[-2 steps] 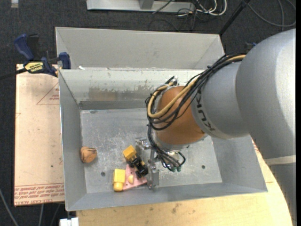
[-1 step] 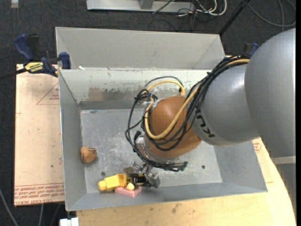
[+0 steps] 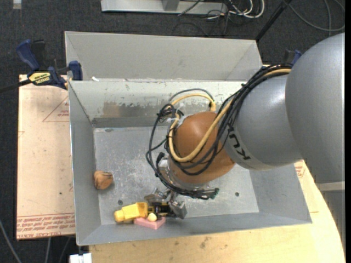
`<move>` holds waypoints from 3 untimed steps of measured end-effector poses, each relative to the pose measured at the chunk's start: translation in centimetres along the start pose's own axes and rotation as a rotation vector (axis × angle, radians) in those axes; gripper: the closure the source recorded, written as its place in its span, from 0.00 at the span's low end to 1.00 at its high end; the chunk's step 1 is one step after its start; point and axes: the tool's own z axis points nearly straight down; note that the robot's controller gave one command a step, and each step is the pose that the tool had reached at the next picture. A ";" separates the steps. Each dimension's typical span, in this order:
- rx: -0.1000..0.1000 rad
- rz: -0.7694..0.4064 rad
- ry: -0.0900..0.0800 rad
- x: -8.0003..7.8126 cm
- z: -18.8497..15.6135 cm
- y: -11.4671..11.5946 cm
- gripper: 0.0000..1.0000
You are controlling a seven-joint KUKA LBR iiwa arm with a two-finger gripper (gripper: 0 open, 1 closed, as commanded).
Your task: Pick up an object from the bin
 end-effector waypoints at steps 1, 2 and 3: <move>-0.006 -0.004 0.008 -1.1 -4.9 -0.4 1.00; 0.006 -0.007 -0.007 -1.8 -6.2 -0.9 1.00; -0.001 -0.008 0.001 -0.6 -16.2 -2.6 1.00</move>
Offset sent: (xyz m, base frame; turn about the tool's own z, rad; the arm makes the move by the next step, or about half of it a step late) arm 0.0183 0.0083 -0.0034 -0.0118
